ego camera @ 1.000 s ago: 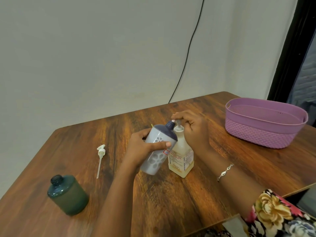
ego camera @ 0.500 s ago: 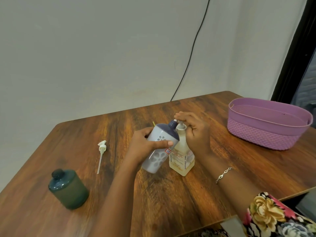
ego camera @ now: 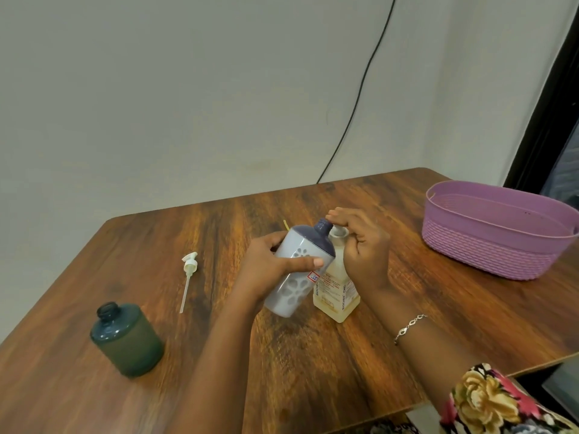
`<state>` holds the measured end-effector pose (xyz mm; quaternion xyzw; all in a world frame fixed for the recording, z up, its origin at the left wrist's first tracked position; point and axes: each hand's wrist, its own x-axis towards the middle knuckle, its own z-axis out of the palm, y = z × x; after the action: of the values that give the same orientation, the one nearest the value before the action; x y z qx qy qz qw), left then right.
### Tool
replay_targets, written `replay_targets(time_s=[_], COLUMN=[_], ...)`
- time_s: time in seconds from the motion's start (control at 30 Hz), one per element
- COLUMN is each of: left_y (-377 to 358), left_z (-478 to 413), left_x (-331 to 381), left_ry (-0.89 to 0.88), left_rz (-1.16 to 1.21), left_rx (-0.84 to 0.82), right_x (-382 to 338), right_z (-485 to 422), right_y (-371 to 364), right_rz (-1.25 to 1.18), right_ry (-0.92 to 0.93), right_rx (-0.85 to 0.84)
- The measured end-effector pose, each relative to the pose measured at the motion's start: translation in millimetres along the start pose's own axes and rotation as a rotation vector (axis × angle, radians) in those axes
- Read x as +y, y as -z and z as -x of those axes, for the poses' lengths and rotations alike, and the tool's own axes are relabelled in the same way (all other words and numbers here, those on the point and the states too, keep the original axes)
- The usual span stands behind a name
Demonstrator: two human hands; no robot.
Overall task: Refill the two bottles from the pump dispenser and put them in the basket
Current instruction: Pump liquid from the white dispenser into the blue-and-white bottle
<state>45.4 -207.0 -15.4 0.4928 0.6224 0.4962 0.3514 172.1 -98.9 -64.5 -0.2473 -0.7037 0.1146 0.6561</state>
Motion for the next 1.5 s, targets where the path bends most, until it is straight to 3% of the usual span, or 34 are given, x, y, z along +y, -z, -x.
replay_targets(time_s=[0.13,0.33,0.7,0.9,1.27,1.5], left_y=[7,5,1,-1,-5,-6], left_z=[2,-1,1,0,2,2], left_x=[3,1,2,-1,8,1], left_ry=[-0.011,-0.016,-0.02,-0.014,0.011,0.035], left_rz=[0.007,-0.031,-0.026,-0.032,0.042,0.03], left_rx=[0.018,0.019,-0.006,-0.009,0.011,0.007], right_x=[-10,-4,-10,4,-6,5], right_z=[-18,-4,-18,-2,-20,-1], right_y=[4,-4,7,-3,8,1], right_rz=[-0.005,0.049,0.001,0.059,0.05,0.081], right_ry=[-0.091,0.018,-0.08,0.013,-0.037,0.014], right_rx=[-0.013,0.034,-0.025,0.017,-0.074,-0.011])
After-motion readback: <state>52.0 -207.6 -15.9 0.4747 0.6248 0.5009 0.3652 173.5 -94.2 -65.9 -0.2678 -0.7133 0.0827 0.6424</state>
